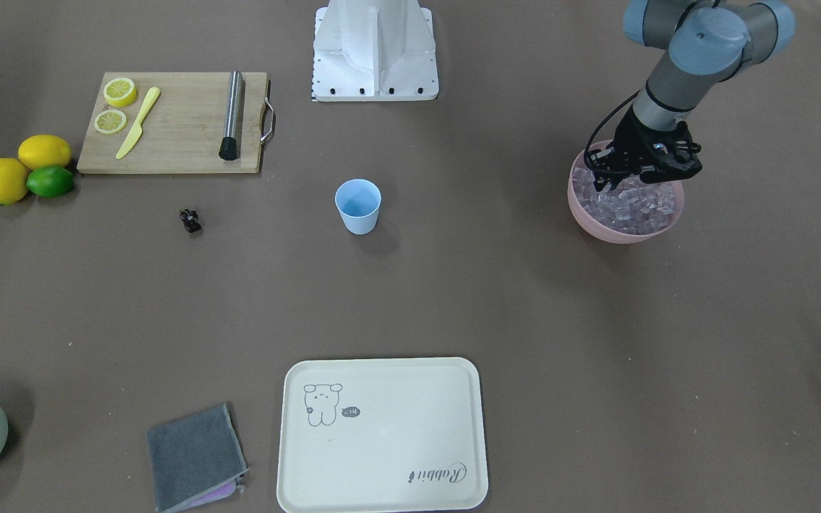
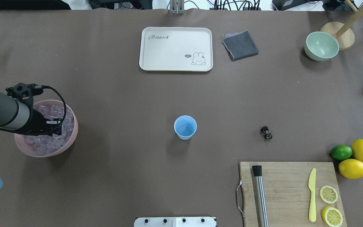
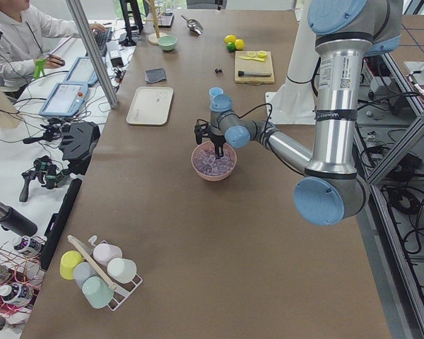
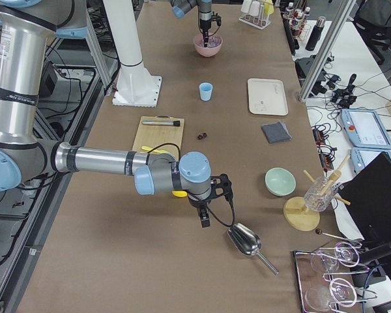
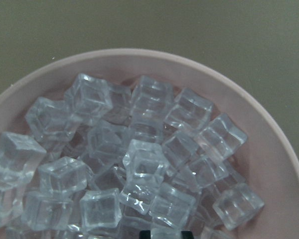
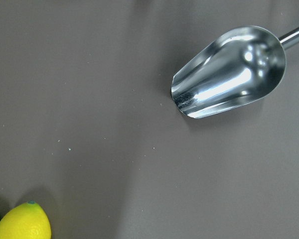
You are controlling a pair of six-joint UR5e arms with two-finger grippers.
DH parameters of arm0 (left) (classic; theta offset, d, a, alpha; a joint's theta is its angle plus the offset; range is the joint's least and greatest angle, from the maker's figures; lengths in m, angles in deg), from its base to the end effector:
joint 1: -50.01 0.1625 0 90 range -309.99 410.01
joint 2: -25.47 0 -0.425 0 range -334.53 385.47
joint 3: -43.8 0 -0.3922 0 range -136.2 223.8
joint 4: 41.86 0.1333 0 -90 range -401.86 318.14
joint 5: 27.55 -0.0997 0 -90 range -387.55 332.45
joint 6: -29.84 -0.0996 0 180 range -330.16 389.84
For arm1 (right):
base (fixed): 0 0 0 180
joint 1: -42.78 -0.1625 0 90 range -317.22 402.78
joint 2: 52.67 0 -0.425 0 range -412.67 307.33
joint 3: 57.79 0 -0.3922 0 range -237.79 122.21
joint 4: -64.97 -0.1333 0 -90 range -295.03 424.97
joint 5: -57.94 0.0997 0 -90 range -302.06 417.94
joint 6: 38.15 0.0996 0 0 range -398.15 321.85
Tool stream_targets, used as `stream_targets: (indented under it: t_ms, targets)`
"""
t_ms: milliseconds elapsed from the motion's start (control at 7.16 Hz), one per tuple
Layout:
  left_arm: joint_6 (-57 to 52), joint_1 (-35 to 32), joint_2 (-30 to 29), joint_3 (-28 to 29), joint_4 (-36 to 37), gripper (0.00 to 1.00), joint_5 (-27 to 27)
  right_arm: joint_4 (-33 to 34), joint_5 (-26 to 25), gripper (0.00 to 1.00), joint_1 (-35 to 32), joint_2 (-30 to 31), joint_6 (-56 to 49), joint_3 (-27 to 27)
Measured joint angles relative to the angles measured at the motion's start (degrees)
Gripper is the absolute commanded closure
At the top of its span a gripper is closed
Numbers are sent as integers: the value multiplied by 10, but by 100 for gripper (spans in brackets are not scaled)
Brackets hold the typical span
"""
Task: Put ice and cherries in cup
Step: 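Reach the left gripper into the pink bowl and grasp an ice cube, then carry the ice cube with the left gripper over the blue cup and release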
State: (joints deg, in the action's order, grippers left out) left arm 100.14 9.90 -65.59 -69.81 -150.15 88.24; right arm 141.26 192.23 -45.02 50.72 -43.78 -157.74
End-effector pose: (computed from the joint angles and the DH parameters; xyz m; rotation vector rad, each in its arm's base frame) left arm 0.3232 -0.3899 0.4214 -0.0042 0.8524 -0.1657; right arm 0.0482 -0.4060 0.6519 0.1935 -0.7666 -0.1988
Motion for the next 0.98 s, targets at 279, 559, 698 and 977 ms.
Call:
stream_targets:
  t_ms: [279,559,698,977]
  targets:
    - [-2,-12,-6,-26,5,100,11,0,1,0,0,0,1,0]
    - [0,-30,-76,-29,47,100,32,0,3,0,2,-1,1,0]
    - [11,-29,-147,-21,100,100,33,0,4,0,5,-2,1,0]
    - [44,0,-274,23,169,100,17,0,8,0,11,-3,3,0]
